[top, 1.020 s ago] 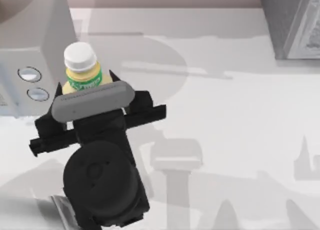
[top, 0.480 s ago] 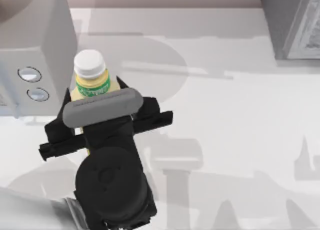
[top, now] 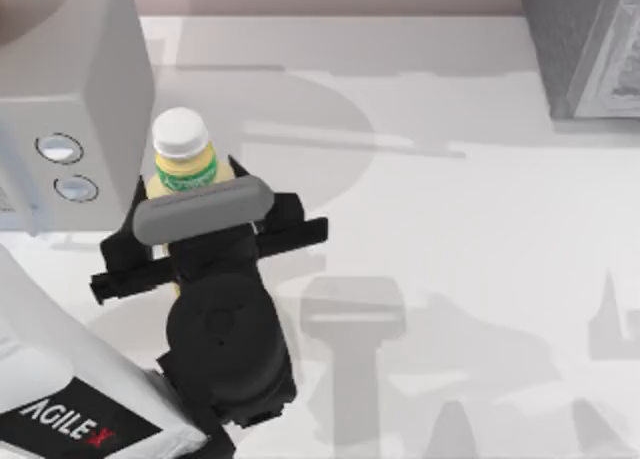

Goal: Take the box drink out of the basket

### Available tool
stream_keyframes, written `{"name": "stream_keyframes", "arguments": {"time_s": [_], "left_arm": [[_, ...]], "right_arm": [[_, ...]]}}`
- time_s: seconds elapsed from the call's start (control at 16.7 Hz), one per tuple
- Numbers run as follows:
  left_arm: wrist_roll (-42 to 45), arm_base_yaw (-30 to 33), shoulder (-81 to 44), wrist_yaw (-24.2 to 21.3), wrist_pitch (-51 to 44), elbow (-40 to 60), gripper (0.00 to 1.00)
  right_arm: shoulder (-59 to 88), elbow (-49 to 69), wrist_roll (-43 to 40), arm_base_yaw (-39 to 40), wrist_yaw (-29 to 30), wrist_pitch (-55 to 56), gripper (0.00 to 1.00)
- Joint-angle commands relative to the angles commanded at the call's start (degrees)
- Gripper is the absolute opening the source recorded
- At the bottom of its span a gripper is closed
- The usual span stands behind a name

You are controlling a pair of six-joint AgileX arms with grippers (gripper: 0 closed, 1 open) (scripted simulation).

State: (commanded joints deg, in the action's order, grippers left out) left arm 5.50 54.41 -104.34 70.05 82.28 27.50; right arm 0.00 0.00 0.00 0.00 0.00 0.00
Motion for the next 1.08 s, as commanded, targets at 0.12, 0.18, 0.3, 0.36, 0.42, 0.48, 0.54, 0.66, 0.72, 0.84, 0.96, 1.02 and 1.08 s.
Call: {"name": "stream_keyframes", "arguments": {"time_s": [0.12,0.18,0.3,0.36,0.42,0.48,0.54,0.66,0.72,0.84,0.96,1.02,1.08], "left_arm": [[0.0,0.0,0.0,0.0,0.0,0.0,0.0],[0.0,0.0,0.0,0.0,0.0,0.0,0.0],[0.0,0.0,0.0,0.0,0.0,0.0,0.15],[0.0,0.0,0.0,0.0,0.0,0.0,0.23],[0.0,0.0,0.0,0.0,0.0,0.0,0.3],[0.0,0.0,0.0,0.0,0.0,0.0,0.38],[0.0,0.0,0.0,0.0,0.0,0.0,0.45],[0.0,0.0,0.0,0.0,0.0,0.0,0.6],[0.0,0.0,0.0,0.0,0.0,0.0,0.68],[0.0,0.0,0.0,0.0,0.0,0.0,0.83],[0.0,0.0,0.0,0.0,0.0,0.0,0.98],[0.0,0.0,0.0,0.0,0.0,0.0,1.0],[0.0,0.0,0.0,0.0,0.0,0.0,1.0]], "right_arm": [[0.0,0.0,0.0,0.0,0.0,0.0,1.0],[0.0,0.0,0.0,0.0,0.0,0.0,1.0],[0.0,0.0,0.0,0.0,0.0,0.0,1.0],[0.0,0.0,0.0,0.0,0.0,0.0,1.0],[0.0,0.0,0.0,0.0,0.0,0.0,1.0],[0.0,0.0,0.0,0.0,0.0,0.0,1.0],[0.0,0.0,0.0,0.0,0.0,0.0,1.0],[0.0,0.0,0.0,0.0,0.0,0.0,1.0],[0.0,0.0,0.0,0.0,0.0,0.0,1.0],[0.0,0.0,0.0,0.0,0.0,0.0,1.0],[0.0,0.0,0.0,0.0,0.0,0.0,1.0],[0.0,0.0,0.0,0.0,0.0,0.0,1.0],[0.0,0.0,0.0,0.0,0.0,0.0,1.0]]}}
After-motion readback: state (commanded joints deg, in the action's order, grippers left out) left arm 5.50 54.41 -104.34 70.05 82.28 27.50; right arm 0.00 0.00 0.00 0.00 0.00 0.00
